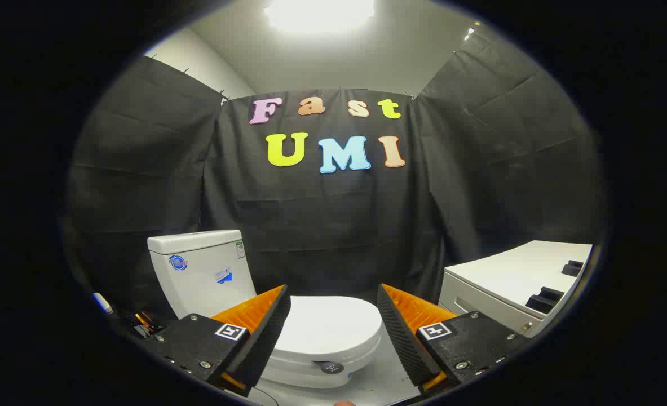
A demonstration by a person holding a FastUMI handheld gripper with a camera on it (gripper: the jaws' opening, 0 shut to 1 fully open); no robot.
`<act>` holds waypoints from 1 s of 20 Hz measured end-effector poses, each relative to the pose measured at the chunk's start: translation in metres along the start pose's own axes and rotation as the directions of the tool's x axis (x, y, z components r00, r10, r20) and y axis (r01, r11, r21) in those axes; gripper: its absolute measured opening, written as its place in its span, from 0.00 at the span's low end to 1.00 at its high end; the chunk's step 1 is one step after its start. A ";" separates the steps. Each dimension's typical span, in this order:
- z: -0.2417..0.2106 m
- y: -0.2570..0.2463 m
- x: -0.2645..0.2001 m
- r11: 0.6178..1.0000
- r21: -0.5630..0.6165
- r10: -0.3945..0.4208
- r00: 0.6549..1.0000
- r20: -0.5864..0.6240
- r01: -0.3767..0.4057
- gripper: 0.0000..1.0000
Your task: Open the toilet lid.
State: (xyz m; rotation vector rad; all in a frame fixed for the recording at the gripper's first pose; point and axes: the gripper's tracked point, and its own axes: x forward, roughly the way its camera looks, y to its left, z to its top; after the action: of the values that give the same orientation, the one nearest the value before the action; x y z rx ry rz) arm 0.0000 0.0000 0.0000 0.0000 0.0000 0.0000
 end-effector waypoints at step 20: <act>-0.010 -0.002 0.002 1.000 -0.013 0.018 1.000 -0.012 -0.019 0.95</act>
State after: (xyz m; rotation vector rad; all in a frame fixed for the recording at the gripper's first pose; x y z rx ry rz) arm 0.0021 -0.0016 -0.0102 -0.0127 0.0119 0.0185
